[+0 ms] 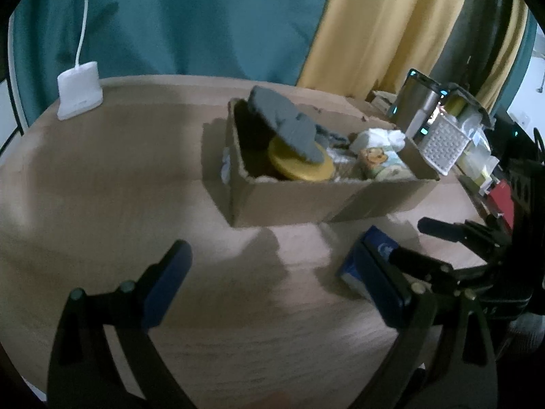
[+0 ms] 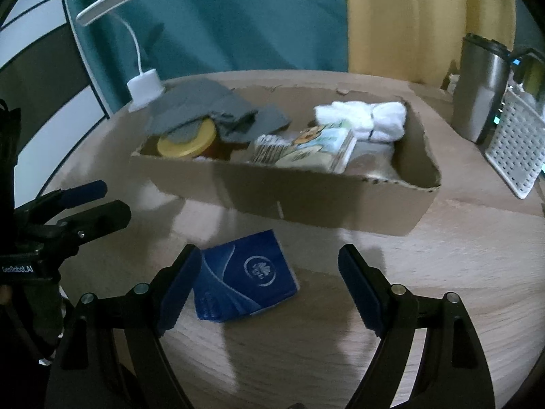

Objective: Organize objects
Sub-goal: 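Grasp the blue tissue pack with the right gripper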

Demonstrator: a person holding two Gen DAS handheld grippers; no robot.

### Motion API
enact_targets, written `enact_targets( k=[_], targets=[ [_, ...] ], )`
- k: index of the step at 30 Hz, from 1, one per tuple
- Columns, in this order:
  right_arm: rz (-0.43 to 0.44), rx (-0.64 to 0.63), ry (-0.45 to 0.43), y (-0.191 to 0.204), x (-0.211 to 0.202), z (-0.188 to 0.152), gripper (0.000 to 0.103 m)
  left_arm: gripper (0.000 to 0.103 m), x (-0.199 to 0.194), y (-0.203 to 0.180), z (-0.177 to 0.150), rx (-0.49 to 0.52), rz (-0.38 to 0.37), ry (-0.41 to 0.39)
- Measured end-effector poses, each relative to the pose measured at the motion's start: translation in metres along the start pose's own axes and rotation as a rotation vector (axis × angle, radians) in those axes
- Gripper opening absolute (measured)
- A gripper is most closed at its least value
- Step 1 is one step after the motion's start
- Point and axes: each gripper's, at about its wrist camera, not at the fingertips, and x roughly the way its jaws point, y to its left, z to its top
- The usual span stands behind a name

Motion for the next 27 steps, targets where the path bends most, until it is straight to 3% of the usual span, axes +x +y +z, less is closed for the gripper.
enact_targets(
  k=[27],
  targets=[
    [0.022,-0.079,0.087,0.027,0.034,-0.007,0.083,0.097,0.01,0.018,-0.01,-0.024,0.024,0.036]
  ],
)
